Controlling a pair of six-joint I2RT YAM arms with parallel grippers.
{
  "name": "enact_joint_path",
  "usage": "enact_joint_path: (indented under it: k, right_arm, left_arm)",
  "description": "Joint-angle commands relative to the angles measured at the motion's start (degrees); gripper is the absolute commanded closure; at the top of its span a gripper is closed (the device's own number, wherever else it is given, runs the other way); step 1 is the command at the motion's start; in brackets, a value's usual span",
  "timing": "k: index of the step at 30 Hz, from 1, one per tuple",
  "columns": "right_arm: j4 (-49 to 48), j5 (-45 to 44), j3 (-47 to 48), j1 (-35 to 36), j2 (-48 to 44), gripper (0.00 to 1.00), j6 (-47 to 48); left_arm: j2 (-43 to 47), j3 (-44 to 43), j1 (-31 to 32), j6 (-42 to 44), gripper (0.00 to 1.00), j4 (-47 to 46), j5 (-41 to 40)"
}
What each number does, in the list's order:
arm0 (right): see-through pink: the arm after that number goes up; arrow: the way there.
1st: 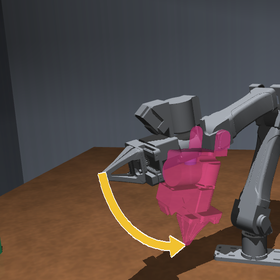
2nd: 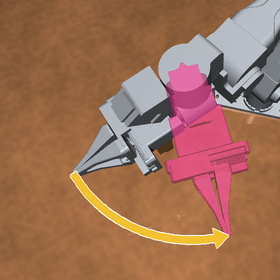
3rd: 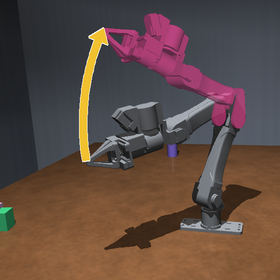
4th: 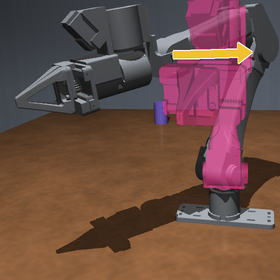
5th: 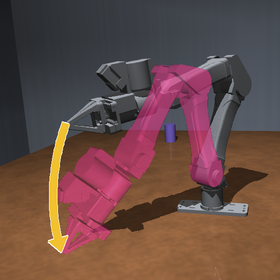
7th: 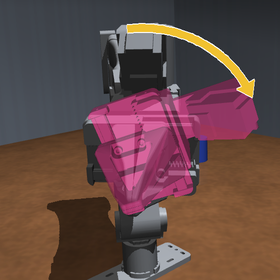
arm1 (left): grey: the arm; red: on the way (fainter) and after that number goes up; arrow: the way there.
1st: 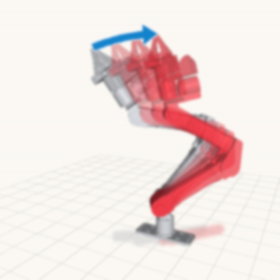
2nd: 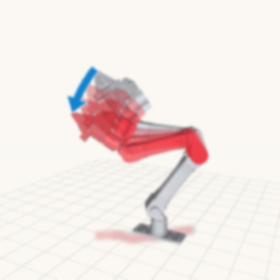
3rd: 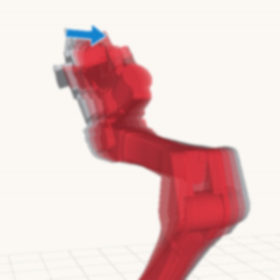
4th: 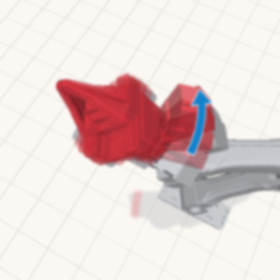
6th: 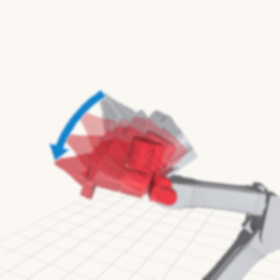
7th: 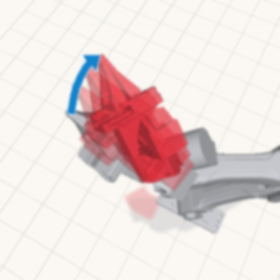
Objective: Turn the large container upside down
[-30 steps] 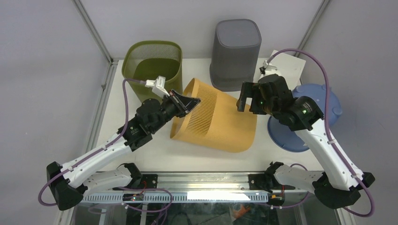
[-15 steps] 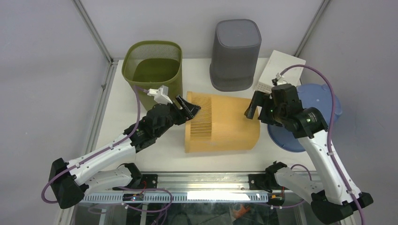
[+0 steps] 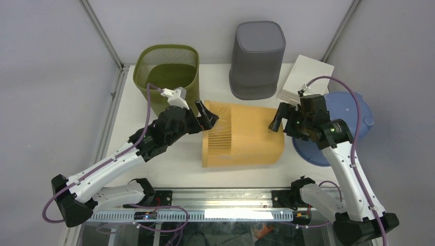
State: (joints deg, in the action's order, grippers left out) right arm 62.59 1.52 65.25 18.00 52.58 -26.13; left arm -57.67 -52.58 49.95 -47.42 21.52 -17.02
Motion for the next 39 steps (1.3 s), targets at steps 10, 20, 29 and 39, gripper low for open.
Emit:
enact_joint_path:
  k: [10, 20, 29, 39]
  right_arm:
    - [-11.2, 17.7, -5.5, -6.5, -0.2, 0.01, -0.6]
    - [-15.2, 22.2, -4.4, -6.5, -1.8, 0.01, -2.9]
    - [-19.8, 27.8, -5.1, -6.6, -2.6, 0.01, -8.1]
    - [-22.5, 30.7, 1.4, -6.6, -4.2, 0.01, -11.4]
  left_arm:
    - [7.1, -5.0, 0.8, 1.0, 0.23, 12.8, -6.2]
    - [4.8, -4.3, 0.7, 1.3, 0.55, 14.0, -3.5]
    - [3.9, -2.8, 0.8, 0.6, 0.87, 13.5, -2.7]
    - [1.6, -1.1, 0.8, 1.2, 0.85, 9.8, -1.1]
